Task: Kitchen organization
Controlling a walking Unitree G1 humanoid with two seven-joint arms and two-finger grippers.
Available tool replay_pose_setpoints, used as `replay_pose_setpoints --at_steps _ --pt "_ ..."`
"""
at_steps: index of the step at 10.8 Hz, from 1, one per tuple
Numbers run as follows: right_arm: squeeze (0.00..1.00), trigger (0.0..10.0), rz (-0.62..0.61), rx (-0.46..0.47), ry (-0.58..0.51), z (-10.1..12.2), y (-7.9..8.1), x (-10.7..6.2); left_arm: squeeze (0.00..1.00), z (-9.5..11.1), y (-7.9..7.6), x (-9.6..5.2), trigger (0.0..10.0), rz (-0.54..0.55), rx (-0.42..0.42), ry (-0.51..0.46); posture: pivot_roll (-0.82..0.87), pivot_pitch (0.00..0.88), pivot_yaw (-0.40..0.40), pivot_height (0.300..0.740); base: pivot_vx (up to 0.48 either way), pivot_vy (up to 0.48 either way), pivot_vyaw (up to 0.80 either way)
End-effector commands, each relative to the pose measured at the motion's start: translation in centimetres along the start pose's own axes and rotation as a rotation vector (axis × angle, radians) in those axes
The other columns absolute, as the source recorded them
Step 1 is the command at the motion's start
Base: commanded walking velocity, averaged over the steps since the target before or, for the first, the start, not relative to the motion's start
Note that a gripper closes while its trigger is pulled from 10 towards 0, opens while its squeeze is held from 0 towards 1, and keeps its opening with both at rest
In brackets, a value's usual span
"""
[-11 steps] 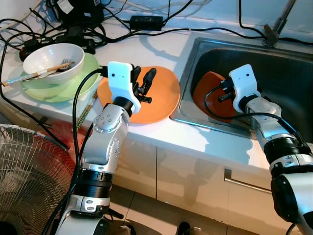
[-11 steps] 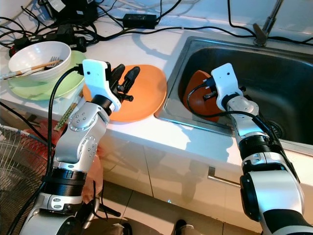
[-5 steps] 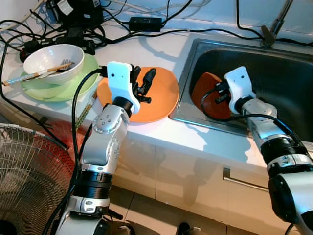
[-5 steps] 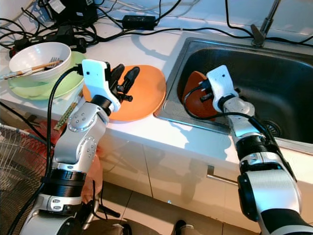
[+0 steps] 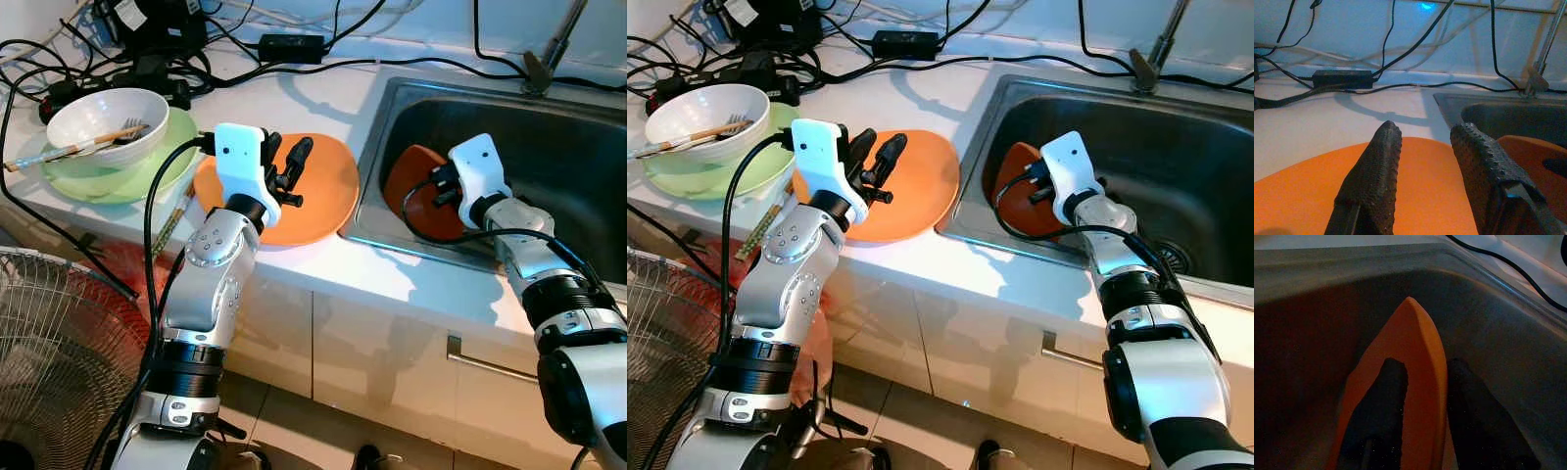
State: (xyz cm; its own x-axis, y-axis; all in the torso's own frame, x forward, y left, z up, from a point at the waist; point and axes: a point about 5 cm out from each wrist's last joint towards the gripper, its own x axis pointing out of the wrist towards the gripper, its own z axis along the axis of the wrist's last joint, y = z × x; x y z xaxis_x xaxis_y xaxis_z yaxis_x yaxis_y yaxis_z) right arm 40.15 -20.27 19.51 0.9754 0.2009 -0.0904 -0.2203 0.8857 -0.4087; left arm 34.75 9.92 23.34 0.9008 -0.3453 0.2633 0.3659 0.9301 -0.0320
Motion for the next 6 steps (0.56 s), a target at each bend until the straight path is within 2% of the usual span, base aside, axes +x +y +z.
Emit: replay_pose_setpoints --at_steps 1,4,6 --pt "0.00 10.0 0.021 -0.016 0.029 -0.5 0.5 0.1 0.00 0.1 0.2 -0.3 10.0 0.008 0.010 -0.001 0.10 0.166 0.011 0.740 0.000 0.000 0.00" --pt "0.00 10.0 0.007 -0.014 0.020 -0.4 0.2 0.0 0.00 0.1 0.2 -0.3 10.0 0.008 0.010 -0.002 0.09 0.168 0.012 0.740 0.000 0.000 0.00" --pt "0.00 10.0 -0.044 -0.026 -0.022 0.5 -0.7 0.0 0.00 0.2 0.2 -0.2 10.0 0.015 0.009 -0.009 0.09 0.169 0.011 0.740 0.000 0.000 0.00"
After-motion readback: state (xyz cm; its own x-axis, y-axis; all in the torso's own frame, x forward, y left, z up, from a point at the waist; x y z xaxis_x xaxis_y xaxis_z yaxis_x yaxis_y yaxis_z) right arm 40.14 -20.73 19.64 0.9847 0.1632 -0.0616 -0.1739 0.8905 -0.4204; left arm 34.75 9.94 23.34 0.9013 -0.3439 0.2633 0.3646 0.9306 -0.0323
